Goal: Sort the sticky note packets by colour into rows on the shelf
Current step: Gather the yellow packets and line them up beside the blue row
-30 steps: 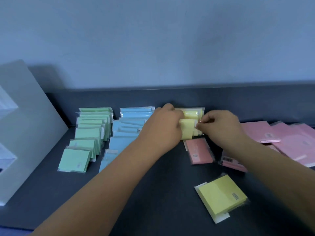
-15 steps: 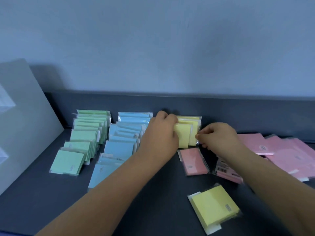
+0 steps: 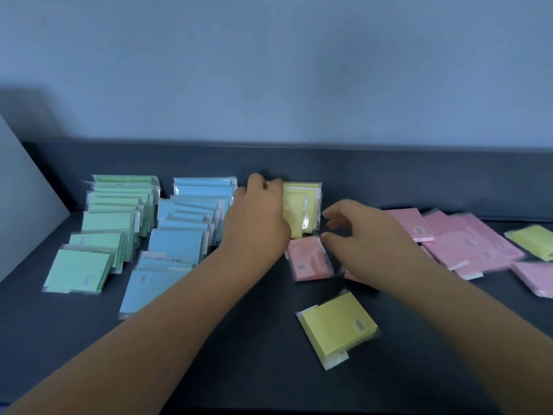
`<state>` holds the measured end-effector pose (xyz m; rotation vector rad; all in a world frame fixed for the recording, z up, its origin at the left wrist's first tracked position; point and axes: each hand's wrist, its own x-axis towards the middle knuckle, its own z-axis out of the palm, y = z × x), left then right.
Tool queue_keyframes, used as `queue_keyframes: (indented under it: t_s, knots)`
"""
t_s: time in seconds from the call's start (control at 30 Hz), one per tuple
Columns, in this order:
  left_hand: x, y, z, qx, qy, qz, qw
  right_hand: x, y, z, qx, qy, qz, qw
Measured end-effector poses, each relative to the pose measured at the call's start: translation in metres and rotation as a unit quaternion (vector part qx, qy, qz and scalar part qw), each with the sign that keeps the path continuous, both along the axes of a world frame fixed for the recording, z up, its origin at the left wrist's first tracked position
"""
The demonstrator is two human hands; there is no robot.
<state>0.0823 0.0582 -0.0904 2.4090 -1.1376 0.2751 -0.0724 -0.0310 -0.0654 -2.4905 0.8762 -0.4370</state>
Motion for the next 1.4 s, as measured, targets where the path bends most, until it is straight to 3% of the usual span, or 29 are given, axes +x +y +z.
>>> queue_keyframes:
  t_s: [0.2, 0.4, 0.73, 1.07, 1.2, 1.4]
  knots:
    - [-0.014, 0.011, 0.011, 0.038, -0.003, 0.004, 0.999, -0.050, -0.010, 0.016, 0.014, -0.014, -0.015, 1.000]
    - [-0.025, 0.052, 0.026, 0.086, 0.050, -0.015, 0.995, -0.109, -0.005, 0.003, 0.029, -0.007, -0.057, 0.998]
    - [-0.085, 0.060, 0.023, -0.075, 0.144, -0.170, 0.972, -0.171, 0.015, -0.020, -0.001, -0.156, -0.246, 0.957]
    - [-0.131, 0.060, 0.017, -0.039, 0.129, -0.199, 0.971, -0.216, 0.042, -0.037, -0.018, -0.145, -0.319, 0.936]
    - [-0.161, 0.034, 0.020, -0.059, 0.123, -0.210, 0.968, -0.240, 0.043, -0.041, -0.045, -0.165, -0.316, 0.933]
    - [-0.219, -0.005, 0.014, -0.071, 0.130, -0.206, 0.967, -0.306, 0.009, -0.035, -0.002, -0.165, -0.298, 0.940]
